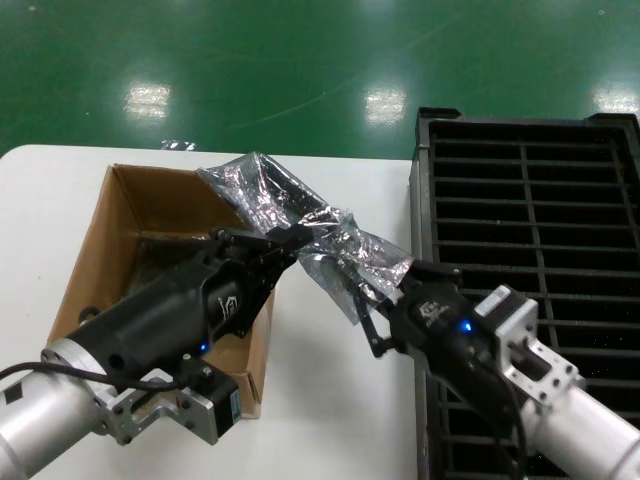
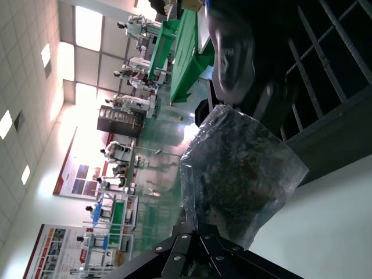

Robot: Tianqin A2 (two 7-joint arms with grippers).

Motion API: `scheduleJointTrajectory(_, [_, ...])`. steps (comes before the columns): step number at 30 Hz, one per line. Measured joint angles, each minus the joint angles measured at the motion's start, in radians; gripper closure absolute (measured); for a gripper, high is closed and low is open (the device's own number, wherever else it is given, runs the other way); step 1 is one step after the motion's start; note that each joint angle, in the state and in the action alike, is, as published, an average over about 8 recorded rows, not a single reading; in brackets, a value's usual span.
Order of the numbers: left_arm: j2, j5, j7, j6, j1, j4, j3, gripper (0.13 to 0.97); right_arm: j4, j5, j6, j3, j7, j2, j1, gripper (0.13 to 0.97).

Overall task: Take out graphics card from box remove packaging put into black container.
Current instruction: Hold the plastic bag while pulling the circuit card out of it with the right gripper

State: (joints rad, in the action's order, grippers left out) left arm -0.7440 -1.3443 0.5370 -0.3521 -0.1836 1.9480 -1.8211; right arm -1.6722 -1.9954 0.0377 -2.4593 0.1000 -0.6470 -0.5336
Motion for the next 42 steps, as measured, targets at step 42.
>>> scheduleJointTrajectory(42, [0.0, 0.0, 0.0, 0.0, 0.0, 0.0, 0.0, 0.958, -0.387, 0.219, 0.121, 0.453, 0.284, -0.624, 0.633, 0.904])
